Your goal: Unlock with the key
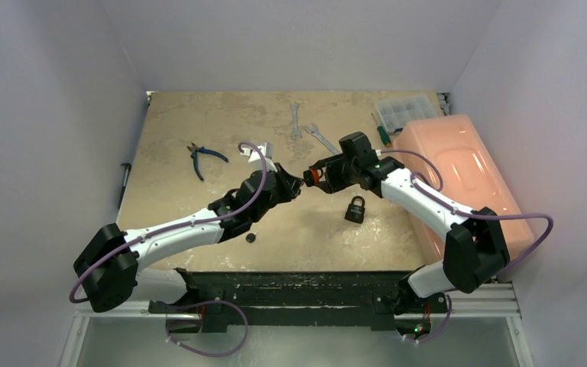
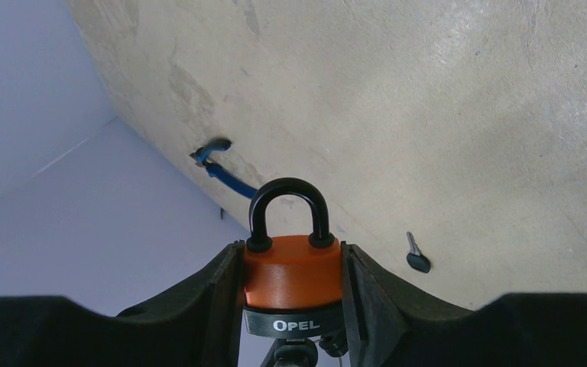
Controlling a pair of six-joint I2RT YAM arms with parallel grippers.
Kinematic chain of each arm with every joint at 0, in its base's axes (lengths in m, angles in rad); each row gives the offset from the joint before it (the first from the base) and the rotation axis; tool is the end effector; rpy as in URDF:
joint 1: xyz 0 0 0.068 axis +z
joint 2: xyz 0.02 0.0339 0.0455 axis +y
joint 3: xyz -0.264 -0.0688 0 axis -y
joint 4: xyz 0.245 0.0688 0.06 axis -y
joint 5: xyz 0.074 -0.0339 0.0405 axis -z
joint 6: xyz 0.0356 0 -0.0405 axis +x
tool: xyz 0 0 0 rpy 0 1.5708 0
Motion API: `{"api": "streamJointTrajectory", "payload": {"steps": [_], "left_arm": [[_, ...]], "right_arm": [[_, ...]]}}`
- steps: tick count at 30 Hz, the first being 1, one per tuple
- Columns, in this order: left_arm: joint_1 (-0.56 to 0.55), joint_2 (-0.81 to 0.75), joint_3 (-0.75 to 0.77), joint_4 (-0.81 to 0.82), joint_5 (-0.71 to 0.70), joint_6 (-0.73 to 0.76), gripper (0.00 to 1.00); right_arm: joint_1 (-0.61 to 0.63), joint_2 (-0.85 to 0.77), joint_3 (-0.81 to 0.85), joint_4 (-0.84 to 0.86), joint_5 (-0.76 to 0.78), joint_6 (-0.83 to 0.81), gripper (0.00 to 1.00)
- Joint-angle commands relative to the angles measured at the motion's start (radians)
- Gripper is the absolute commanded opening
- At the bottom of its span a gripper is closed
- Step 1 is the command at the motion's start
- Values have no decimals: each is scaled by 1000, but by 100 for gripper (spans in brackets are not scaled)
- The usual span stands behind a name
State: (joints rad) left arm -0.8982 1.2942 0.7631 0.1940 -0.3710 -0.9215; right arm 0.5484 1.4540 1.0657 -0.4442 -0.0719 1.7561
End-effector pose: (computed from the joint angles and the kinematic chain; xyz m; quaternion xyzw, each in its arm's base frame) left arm 0.1912 -0.2193 0.2597 -0.1160 0.8004 -0.3565 0.4678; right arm 0.2653 0.1651 0.2575 0.5185 0.7746 0.3431 0.1159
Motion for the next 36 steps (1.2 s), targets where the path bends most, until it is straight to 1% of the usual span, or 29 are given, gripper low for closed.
{"api": "streamJointTrajectory", "payload": {"steps": [1, 23, 36], "left_arm": [[-5, 3, 42, 27, -30, -17, 0], [-7, 11, 48, 28, -41, -14, 0], [-8, -35, 39, 28, -57, -17, 0]], "right_arm": [[26, -10, 47, 35, -40, 2, 0], [67, -14, 76, 32, -43, -2, 0], [122, -32, 108, 42, -54, 5, 0]]}}
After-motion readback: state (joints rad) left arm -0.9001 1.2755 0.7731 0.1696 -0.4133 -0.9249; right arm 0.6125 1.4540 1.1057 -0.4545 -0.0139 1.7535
